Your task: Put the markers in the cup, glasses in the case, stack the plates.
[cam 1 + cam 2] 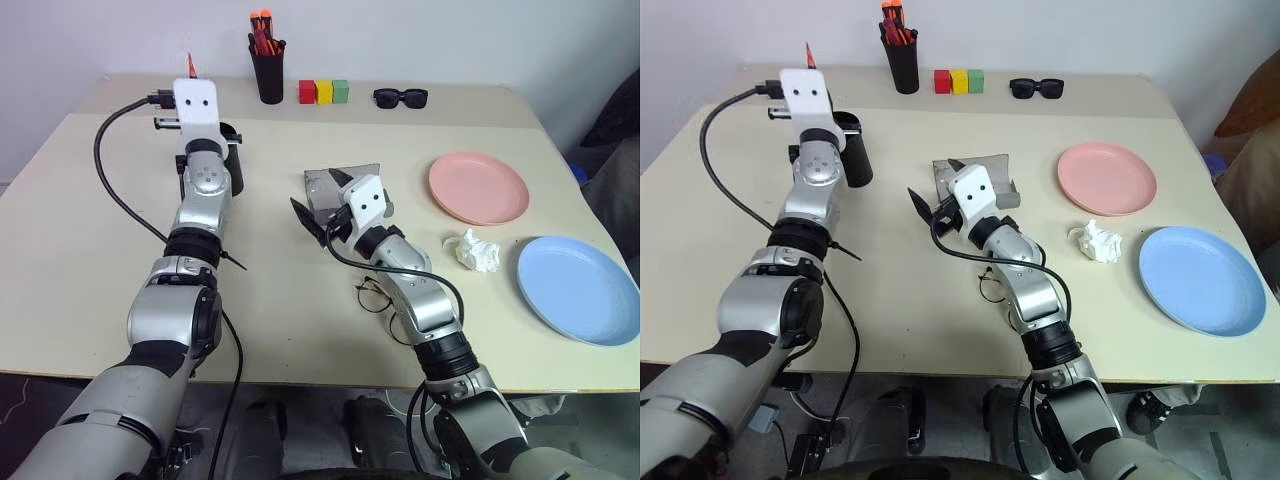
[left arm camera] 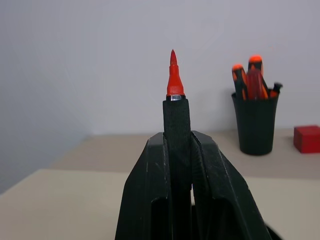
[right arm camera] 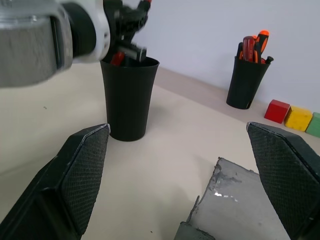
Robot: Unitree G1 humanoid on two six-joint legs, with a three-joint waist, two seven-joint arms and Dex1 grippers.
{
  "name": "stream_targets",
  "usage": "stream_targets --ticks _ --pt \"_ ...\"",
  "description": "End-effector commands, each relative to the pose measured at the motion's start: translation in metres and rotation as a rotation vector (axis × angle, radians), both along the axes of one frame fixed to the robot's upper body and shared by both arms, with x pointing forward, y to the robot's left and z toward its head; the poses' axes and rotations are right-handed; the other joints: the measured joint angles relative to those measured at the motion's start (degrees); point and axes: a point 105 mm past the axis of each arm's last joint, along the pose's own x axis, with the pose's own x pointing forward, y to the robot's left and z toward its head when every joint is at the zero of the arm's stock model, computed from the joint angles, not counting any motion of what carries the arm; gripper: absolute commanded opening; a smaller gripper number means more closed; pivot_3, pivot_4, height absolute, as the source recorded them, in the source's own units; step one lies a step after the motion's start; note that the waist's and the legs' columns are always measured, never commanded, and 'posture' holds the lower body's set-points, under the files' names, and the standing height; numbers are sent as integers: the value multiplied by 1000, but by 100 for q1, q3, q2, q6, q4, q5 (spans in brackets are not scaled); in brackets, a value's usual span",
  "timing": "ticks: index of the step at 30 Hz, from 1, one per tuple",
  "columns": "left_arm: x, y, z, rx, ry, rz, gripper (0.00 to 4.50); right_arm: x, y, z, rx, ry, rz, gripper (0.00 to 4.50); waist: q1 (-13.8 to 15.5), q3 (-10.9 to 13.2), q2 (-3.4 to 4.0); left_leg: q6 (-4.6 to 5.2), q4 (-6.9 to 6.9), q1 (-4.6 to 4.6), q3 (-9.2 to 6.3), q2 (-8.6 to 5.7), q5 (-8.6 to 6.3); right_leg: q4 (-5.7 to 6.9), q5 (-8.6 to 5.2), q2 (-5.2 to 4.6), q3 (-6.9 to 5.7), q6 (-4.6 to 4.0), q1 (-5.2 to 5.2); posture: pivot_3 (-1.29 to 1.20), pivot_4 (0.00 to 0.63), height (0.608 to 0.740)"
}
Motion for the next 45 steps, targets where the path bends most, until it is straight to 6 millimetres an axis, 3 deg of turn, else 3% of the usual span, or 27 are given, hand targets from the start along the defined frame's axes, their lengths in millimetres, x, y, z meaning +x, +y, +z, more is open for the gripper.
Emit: stream_targets --ticks 1,3,8,11,16,18,20,23,25,28,31,41,44,45 --pt "-2 -5 28 17 -91 -6 1245 -4 0 17 27 -57 13 4500 0 0 0 0 0 0 0 0 0 0 0 0 0 0 0 0 150 732" --pt "-3 -4 28 7 -96 -3 2216 -5 1 17 27 -56 17 4500 1 0 0 0 0 0 0 0 0 0 0 0 0 0 0 0 150 732" --pt "-5 0 33 -19 -120 9 2216 -5 1 18 22 -59 25 4500 0 0 0 0 0 0 0 0 0 0 0 0 0 0 0 0 150 732" --pt "-9 -4 50 -29 -172 -41 2216 -6 -3 21 -15 -62 41 4500 2 0 0 0 0 0 0 0 0 0 0 0 0 0 0 0 150 732" --pt "-30 -62 73 -24 -216 -602 2216 -8 -28 25 -96 -41 99 4500 23 1 -1 -2 2 -8 1 -1 1 -3 0 -2 -3 0 0 0 150 732" --pt "-35 -84 57 62 -80 -762 2216 -8 -46 23 -163 -35 99 4500 6 0 2 -1 2 -6 1 0 1 -4 0 -1 -4 0 2 0 150 732" --pt "-38 -105 21 250 123 -860 2216 -9 -67 21 -241 -28 87 4500 -1 -3 7 -1 2 -2 -1 0 1 -1 0 1 -4 0 3 0 150 732" --pt "-48 -122 -31 370 352 -989 2216 -12 -97 16 -323 1 61 4500 -18 -5 11 1 1 6 -1 -1 0 -1 -1 2 -1 0 9 0 150 732" --pt "-52 -130 -54 383 447 -1051 2216 -13 -113 13 -357 18 31 4500 -32 -5 11 1 1 6 -2 1 0 -1 -1 5 0 0 8 0 150 732" --pt "-49 -139 -79 414 538 -1064 3095 -16 -138 9 -397 34 -40 4500 -19 -4 10 2 2 4 -2 2 0 -1 -1 6 1 0 4 0 150 732" --pt "-43 -146 -90 443 584 -1057 4459 -22 -151 8 -402 44 -85 4500 6 -3 9 5 5 2 -2 0 -2 -2 -1 5 3 0 4 0 150 732" --pt "-45 -165 -112 498 732 -1195 4459 -64 -169 -11 -424 136 -120 4500 23 -3 9 8 5 2 -4 -4 -4 -5 -2 5 5 1 8 0 150 732" --pt "-43 -165 -112 485 742 -1195 3584 -72 -174 -15 -431 148 -141 4500 5 -3 9 9 8 2 -5 -6 -4 -5 -2 4 5 2 9 0 150 732" --pt "-43 -165 -112 480 742 -1199 3107 -74 -176 -16 -432 152 -149 4500 -9 -3 9 10 8 3 -5 -5 -4 -5 -2 4 6 2 9 0 150 732"
